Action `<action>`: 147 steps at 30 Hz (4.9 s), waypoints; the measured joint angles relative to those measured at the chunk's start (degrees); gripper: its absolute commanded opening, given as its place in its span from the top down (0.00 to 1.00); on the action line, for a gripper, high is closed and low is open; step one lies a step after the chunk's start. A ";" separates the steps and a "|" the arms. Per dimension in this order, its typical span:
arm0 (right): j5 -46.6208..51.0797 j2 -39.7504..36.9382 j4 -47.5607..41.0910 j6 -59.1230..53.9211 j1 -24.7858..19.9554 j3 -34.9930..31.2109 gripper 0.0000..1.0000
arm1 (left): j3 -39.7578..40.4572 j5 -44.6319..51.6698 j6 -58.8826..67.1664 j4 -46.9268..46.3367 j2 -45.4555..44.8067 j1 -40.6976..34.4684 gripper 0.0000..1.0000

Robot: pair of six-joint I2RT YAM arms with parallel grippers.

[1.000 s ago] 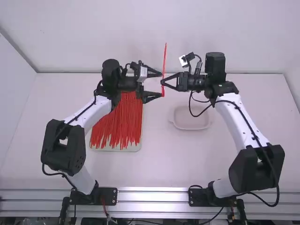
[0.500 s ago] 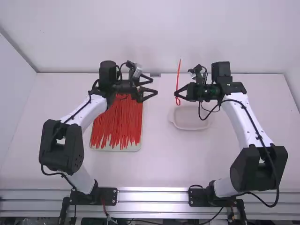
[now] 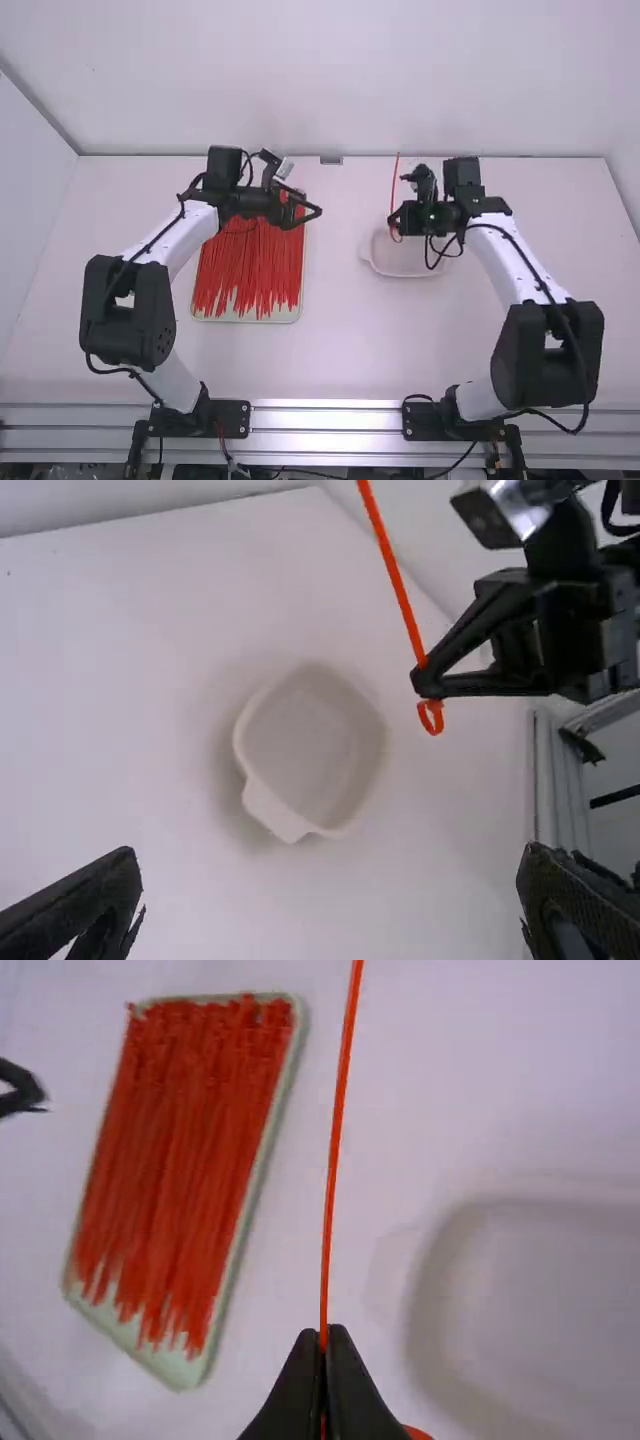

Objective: Fasten the cable tie

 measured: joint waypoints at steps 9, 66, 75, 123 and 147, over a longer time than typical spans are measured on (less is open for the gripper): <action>5.88 0.00 13.86 1.92 -0.76 -12.02 1.00 | -1.36 -2.27 3.37 -2.05 0.00 -0.04 0.01; 13.97 -4.70 8.39 4.94 -0.44 -15.37 0.02 | -6.54 -6.43 1.84 -7.91 -8.04 4.59 0.01; 13.97 -12.57 1.92 6.03 -0.44 -15.34 0.02 | -6.54 -16.09 1.84 -14.88 -19.08 4.76 0.01; 32.81 -60.15 28.15 -2.69 -4.48 -58.86 0.85 | -50.95 -57.57 -5.77 9.57 -65.53 5.90 0.84; 33.00 -83.08 28.70 -2.73 -4.48 -66.16 1.00 | -70.25 -60.04 -5.75 9.86 -89.42 5.90 1.00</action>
